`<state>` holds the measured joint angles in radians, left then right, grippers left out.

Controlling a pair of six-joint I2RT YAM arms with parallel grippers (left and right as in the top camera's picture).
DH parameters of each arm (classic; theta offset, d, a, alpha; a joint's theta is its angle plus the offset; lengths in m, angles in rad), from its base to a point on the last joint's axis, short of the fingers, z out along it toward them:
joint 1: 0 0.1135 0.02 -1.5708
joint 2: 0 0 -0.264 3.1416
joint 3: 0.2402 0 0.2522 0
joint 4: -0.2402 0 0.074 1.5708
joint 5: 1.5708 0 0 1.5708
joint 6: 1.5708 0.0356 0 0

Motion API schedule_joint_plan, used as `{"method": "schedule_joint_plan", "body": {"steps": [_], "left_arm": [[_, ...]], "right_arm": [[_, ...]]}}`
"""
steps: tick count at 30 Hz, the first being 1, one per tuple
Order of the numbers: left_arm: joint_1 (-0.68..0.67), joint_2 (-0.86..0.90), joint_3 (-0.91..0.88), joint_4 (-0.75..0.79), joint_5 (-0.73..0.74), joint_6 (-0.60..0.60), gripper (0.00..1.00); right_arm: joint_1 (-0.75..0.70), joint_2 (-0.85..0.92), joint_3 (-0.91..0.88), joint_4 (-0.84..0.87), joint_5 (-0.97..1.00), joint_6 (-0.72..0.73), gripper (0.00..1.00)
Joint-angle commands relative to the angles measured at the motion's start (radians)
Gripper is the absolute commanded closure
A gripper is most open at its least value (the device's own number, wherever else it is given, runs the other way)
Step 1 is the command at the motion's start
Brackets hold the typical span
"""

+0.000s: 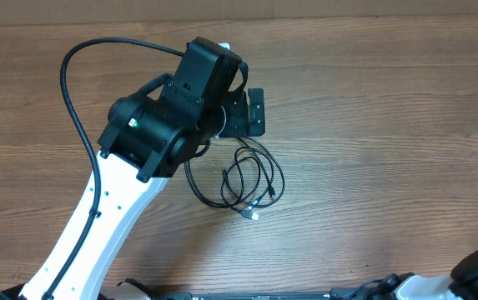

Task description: Untangle cables

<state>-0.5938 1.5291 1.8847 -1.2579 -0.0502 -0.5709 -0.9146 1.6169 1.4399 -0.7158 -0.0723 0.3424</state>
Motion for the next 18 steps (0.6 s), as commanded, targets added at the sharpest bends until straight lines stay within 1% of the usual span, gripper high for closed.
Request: {"method": "schedule_joint_plan", "body": {"steps": [1, 4, 7, 12, 13, 15, 18], "left_arm": [[0.000, 0.001, 0.000, 0.001, -0.016, -0.009, 0.00], [-0.001, 0.001, 0.000, 0.001, -0.016, -0.009, 0.00], [0.000, 0.001, 0.000, 0.001, -0.016, -0.009, 0.00], [0.000, 0.001, 0.000, 0.001, -0.016, -0.009, 0.01], [0.000, 0.002, 0.000, 0.001, -0.016, -0.009, 0.01], [0.000, 0.001, 0.000, 0.001, -0.016, -0.009, 0.01], [0.000, 0.001, 0.000, 0.001, -0.016, -0.010, 0.00]], "right_arm": [[0.011, -0.045, 0.021, -0.039, 0.080, 0.070, 0.00], [0.011, -0.095, 0.021, -0.072, 0.062, 0.073, 0.00], [0.011, -0.158, 0.021, -0.114, -0.062, 0.073, 0.00], [0.032, -0.270, 0.020, -0.139, -0.536, 0.073, 0.00], [0.050, -0.292, 0.020, -0.138, -0.623, 0.071, 0.00], [0.103, -0.332, 0.020, -0.132, -0.723, 0.048, 0.00], [0.230, -0.395, 0.020, -0.132, -0.738, 0.025, 0.00]]}}
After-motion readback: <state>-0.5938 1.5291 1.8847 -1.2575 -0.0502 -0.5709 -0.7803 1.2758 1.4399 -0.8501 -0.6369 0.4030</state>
